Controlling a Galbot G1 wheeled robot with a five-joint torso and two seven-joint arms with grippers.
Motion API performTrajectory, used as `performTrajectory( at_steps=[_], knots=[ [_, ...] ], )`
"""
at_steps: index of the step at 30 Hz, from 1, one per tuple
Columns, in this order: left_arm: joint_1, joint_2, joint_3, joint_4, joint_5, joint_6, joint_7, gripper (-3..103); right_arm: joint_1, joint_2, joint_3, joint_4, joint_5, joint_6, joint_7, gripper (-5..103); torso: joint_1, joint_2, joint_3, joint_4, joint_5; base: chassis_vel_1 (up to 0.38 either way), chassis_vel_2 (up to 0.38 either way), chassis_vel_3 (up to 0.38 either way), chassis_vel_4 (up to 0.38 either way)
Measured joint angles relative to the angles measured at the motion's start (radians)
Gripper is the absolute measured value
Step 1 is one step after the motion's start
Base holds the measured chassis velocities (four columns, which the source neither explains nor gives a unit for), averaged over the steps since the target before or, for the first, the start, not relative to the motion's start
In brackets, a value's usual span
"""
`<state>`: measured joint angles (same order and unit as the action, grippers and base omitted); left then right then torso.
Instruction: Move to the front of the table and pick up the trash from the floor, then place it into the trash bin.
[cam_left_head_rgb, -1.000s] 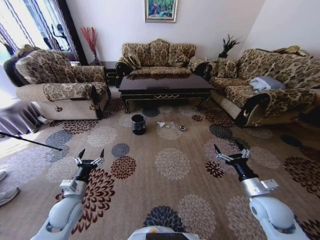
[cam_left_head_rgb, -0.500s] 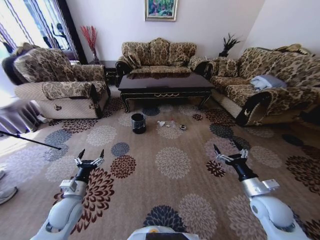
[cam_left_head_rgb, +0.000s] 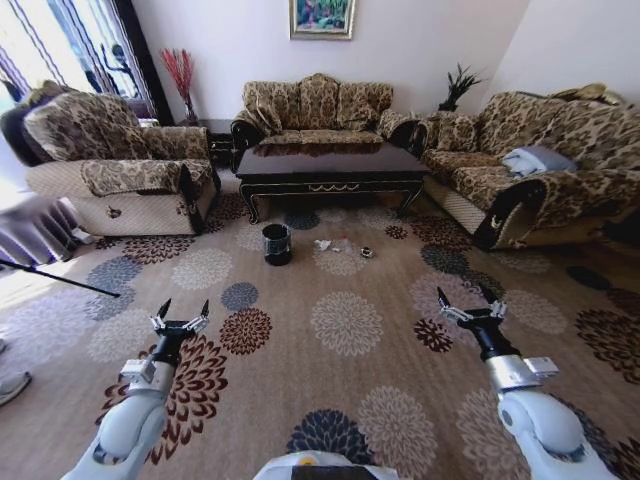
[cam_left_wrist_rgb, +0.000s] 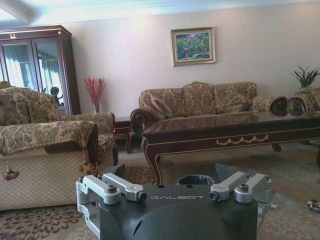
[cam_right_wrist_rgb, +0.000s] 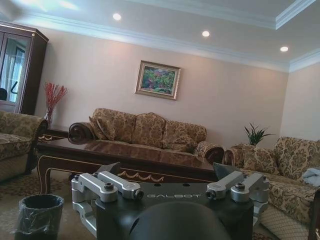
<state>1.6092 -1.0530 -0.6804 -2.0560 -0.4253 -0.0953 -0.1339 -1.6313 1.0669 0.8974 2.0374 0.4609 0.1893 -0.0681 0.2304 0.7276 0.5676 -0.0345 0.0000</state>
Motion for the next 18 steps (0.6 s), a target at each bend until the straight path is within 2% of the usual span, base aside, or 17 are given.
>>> performTrajectory(
  at_steps=[10, 18],
  knots=[
    [-0.007, 0.003, 0.021, 0.007, 0.004, 0.01, -0.006, 100, -0.026, 0.026, 0.005, 0.003, 0.006, 0.017, -0.031, 100, -0.018, -0.041, -0.024, -0.0002, 0.0, 0.0, 0.0, 0.0, 0.0],
    [-0.006, 0.001, 0.02, 0.008, 0.004, 0.012, -0.007, 100, -0.02, 0.028, 0.008, -0.023, -0.042, 0.051, -0.046, 100, -0.032, -0.076, -0.044, -0.0001, 0.0, 0.0, 0.0, 0.0, 0.0]
  ],
)
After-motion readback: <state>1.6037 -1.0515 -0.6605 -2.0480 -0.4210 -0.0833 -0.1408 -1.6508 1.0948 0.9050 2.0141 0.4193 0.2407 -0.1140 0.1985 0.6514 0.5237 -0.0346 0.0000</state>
